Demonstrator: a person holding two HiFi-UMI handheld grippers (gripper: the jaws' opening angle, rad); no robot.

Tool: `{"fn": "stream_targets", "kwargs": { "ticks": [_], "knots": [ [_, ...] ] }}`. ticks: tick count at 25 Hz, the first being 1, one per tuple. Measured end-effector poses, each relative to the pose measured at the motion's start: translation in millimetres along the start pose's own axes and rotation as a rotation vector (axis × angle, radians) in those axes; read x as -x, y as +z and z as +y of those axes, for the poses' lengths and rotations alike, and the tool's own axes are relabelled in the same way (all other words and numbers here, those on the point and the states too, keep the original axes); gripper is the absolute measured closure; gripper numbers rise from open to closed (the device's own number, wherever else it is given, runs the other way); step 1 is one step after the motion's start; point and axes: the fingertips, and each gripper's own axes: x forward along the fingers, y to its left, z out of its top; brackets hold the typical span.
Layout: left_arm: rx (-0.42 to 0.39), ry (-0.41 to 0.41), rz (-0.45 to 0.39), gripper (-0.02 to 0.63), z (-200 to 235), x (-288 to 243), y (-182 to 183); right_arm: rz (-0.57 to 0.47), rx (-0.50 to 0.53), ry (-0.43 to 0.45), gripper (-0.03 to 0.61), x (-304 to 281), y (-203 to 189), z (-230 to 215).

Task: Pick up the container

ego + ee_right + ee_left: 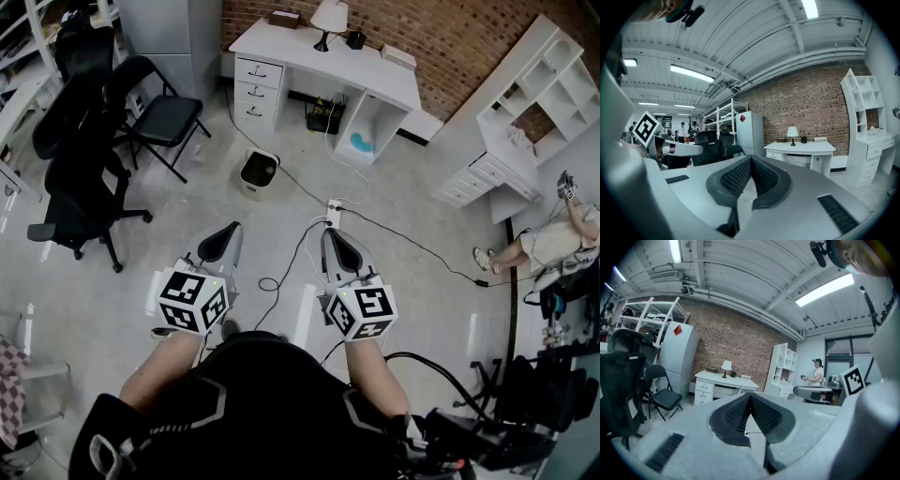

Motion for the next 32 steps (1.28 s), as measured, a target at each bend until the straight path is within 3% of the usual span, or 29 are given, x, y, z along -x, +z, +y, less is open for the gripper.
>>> {"fn": "stream_targets", "kwargs": {
  "ticks": [18, 32],
  "knots": [
    [0.011, -0.010, -0.002, 0.604, 13, 6, -4, -0.004, -0.005, -0.002, 0.571, -17, 2, 10],
    [0.053, -0.073, -0.013, 0.604, 68, 21, -7, 0.006, 0.023, -0.030, 0.571, -53, -3, 55]
  ]
}}
